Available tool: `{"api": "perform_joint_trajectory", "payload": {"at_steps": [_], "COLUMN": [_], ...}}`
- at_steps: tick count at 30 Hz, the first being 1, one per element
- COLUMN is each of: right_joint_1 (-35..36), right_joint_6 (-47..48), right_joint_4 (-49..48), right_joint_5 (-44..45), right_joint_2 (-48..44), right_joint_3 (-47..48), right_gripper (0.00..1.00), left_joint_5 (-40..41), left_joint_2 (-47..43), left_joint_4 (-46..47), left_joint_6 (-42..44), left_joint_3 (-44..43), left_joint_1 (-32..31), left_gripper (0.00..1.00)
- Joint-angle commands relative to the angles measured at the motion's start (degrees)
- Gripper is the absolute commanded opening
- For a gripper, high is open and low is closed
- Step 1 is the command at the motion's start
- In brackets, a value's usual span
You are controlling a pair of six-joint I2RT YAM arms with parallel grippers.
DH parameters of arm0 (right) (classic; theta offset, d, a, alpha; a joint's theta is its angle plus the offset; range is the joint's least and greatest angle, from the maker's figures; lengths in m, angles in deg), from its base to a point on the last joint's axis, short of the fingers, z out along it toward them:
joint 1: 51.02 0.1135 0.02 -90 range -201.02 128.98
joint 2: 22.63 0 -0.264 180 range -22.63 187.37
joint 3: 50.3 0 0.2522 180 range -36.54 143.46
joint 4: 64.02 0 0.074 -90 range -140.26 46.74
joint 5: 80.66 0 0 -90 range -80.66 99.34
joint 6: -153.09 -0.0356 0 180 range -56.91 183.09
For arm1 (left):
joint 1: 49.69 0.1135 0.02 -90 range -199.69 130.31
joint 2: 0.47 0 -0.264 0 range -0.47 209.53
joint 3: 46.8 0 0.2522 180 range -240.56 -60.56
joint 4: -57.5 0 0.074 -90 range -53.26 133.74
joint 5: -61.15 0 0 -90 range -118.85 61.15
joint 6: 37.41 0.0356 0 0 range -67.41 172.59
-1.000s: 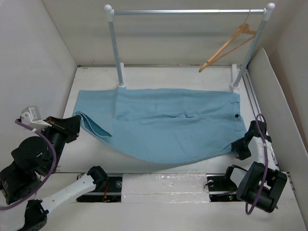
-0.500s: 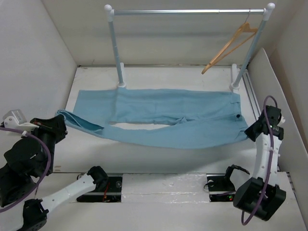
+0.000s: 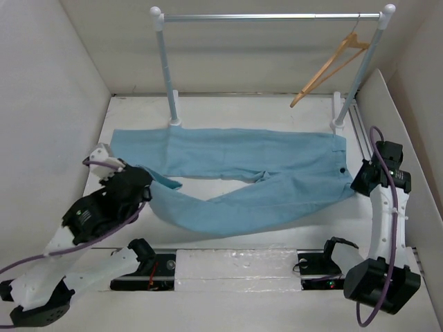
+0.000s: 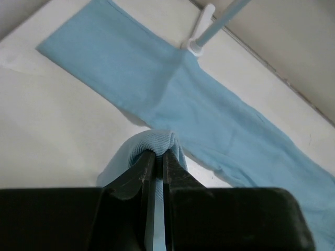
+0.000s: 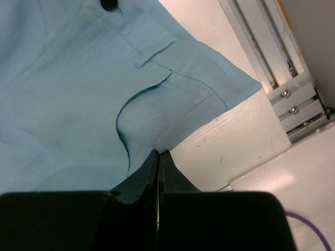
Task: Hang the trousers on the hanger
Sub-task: Fold the trousers at the center of the board.
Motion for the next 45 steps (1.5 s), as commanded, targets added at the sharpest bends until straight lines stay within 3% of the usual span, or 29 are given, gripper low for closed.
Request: {"api": "perform_joint_trajectory", "payload": {"at_steps": [1,4,6,7,8,10,12,14,20,22,24,26,28,29,32,34,40,45], "right_joint_1": [2.39,3.19,3.90,4.42,5.38,7.66,9.16,10.31,14.78,19.88,23.48,25.07,24.04,23.15,21.04,19.20,13.05,11.90], "right_joint_6": [4.89,5.43,5.43,5.34,5.16,4.73,4.64,4.37,4.02,3.23,3.14,3.31,4.98,5.77,6.30,6.04,3.85,2.62], "right_joint_4": [-2.30,-4.50,-5.64,-6.08,-6.17,-6.18,-5.56,-5.47,0.31,5.50,9.88,10.96,4.86,2.03,0.25,-2.65,-10.47,-16.28], "right_joint_5": [1.56,-3.87,-6.96,-7.93,-9.86,-9.88,-9.09,-9.26,-8.74,-2.09,1.70,7.51,5.97,5.60,6.47,6.13,-3.53,-3.72], "right_joint_2": [0.74,2.50,3.20,2.94,2.59,0.66,-0.48,-2.24,-4.00,-4.70,-5.93,-6.37,-4.29,-3.48,-0.32,3.01,14.26,24.54], "right_joint_3": [6.05,7.02,6.32,5.71,5.27,3.95,2.64,1.32,3.49,6.92,12.10,14.05,11.18,10.54,11.50,13.43,18.26,23.27], "right_gripper": [0.00,0.00,0.00,0.00,0.00,0.00,0.00,0.00,0.00,0.00,0.00,0.00,0.00,0.00,0.00,0.00,0.00,0.00], "left_joint_5": [-1.40,1.38,-3.57,-17.53,-24.20,-34.32,-36.13,-35.61,-16.21,-6.92,-1.70,1.40,-4.54,-6.67,-13.43,-12.84,-31.20,-33.84], "left_joint_2": [4.75,14.48,24.59,26.19,27.08,24.64,17.53,15.84,12.07,11.97,11.70,13.36,17.30,19.16,22.50,30.19,47.34,50.73], "left_joint_4": [11.60,16.07,15.96,20.23,23.15,29.64,32.40,29.18,8.09,2.55,1.38,5.76,13.10,14.98,21.14,19.06,18.43,27.37], "left_joint_6": [-5.24,2.48,5.65,8.03,10.05,10.07,12.52,15.07,12.01,11.65,11.83,15.60,16.23,18.31,21.57,20.36,14.12,13.41], "left_joint_3": [2.34,-7.81,-15.65,-14.46,-11.23,-2.43,1.27,-0.72,-10.13,-13.65,-12.88,-9.20,-5.58,-6.09,-6.80,-11.61,-23.66,-24.57], "left_joint_1": [-0.03,-0.03,9.33,15.12,25.10,33.51,43.15,49.17,49.72,47.54,46.83,46.82,48.65,52.49,57.60,57.63,70.97,70.99], "left_gripper": [0.00,0.00,0.00,0.00,0.00,0.00,0.00,0.00,0.00,0.00,0.00,0.07,0.06,0.06,0.06,0.06,0.01,0.02]}}
